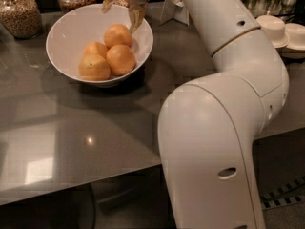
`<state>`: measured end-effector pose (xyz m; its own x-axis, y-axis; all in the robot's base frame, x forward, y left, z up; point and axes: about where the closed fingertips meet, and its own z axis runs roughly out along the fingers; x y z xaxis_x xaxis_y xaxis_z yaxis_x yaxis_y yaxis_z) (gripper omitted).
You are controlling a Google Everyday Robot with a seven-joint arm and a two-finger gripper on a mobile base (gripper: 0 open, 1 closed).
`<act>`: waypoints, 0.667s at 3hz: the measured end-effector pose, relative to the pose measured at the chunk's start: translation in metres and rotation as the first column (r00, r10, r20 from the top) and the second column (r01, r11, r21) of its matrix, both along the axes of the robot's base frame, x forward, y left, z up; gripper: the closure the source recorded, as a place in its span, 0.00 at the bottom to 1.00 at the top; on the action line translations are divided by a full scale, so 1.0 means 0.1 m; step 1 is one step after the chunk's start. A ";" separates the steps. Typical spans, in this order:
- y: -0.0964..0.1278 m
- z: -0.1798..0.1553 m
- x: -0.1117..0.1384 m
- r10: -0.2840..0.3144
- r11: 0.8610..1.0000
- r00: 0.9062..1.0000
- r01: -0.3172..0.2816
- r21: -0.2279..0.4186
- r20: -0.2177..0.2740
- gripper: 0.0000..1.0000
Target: Pick orange from white bowl
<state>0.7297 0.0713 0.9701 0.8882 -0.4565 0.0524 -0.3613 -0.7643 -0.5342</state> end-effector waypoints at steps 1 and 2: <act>0.06 -0.10 0.03 0.017 1.000 1.000 -0.017 -0.008 -0.015 0.36; 0.06 -0.24 0.10 0.026 0.999 0.999 -0.027 -0.030 -0.027 0.31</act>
Offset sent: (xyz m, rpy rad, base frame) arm 0.0104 -0.0019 -0.0228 -0.0587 0.0558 0.0421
